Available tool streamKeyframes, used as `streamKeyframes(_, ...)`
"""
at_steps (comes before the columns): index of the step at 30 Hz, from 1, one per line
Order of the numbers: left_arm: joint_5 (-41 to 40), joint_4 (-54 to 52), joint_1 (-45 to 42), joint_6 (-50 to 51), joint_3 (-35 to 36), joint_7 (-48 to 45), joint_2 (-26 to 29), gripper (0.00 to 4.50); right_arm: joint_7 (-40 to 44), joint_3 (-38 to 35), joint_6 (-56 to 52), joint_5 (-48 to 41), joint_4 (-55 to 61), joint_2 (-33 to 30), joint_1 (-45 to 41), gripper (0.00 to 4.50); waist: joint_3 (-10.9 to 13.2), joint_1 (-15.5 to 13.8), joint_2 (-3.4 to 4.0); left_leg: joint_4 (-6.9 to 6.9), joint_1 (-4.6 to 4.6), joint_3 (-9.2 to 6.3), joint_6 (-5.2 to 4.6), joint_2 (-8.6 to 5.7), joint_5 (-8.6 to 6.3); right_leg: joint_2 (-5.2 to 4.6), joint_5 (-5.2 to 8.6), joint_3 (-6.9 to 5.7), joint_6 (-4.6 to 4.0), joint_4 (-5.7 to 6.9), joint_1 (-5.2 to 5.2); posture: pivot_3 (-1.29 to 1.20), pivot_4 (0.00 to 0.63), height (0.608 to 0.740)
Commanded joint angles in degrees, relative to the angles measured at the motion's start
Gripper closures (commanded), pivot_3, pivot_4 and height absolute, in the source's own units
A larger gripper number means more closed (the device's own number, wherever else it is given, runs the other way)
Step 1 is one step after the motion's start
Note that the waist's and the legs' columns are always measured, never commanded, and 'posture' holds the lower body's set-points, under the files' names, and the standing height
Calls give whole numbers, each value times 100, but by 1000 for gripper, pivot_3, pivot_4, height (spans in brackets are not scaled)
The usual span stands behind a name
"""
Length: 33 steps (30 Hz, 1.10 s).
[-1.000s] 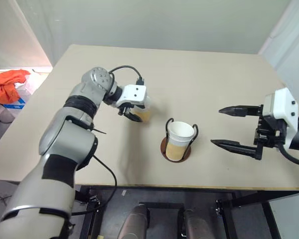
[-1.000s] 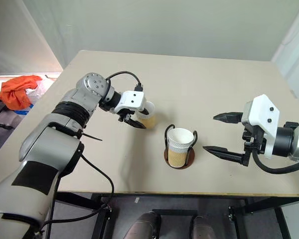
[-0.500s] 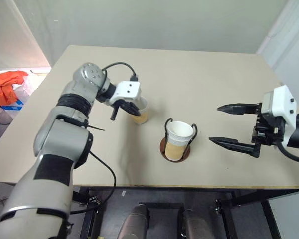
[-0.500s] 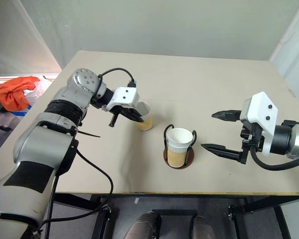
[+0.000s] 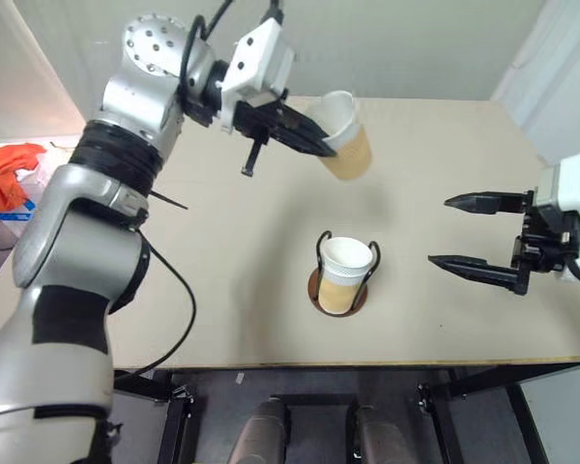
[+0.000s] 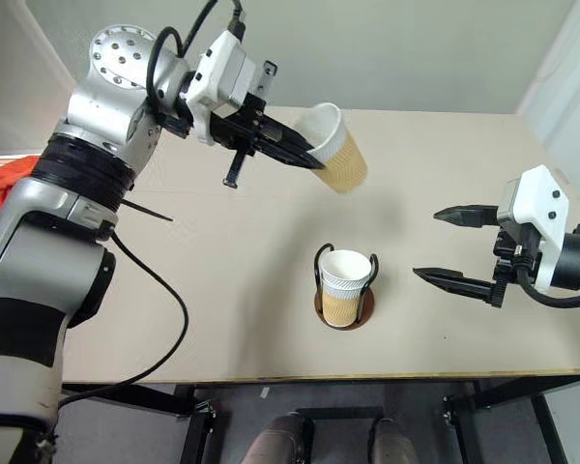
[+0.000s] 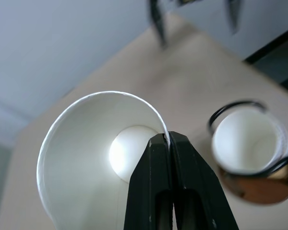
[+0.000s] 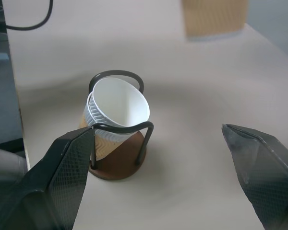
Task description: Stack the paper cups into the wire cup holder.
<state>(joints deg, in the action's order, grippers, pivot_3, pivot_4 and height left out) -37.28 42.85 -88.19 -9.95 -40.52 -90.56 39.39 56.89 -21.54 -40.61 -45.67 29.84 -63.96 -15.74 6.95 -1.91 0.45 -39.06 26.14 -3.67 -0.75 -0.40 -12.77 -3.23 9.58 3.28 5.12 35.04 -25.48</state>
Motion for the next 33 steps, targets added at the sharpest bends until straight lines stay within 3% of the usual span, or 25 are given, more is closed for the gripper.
streamKeyframes(1,-548,-356,-59,-54,-471,-194,218,4476,69,-22,179,116,-39,-112,-226,0,1,11,2,-4,-1,-5,-11,4,-10,-9,0,8,1,0,0,0,150,740)
streamKeyframes(24,-1514,-861,-302,-268,-1986,-194,355,4476,-531,-618,-136,-96,741,127,452,0,5,1,17,-8,-4,-10,-10,2,-14,-6,-1,1,-3,-1,12,0,150,740)
streamKeyframes(33,-1384,-815,-270,-583,-2380,-194,332,4476,-700,-826,-259,-209,973,181,692,0,5,-1,17,-9,-4,-11,-11,3,-16,-6,-1,1,-3,-2,14,0,150,740)
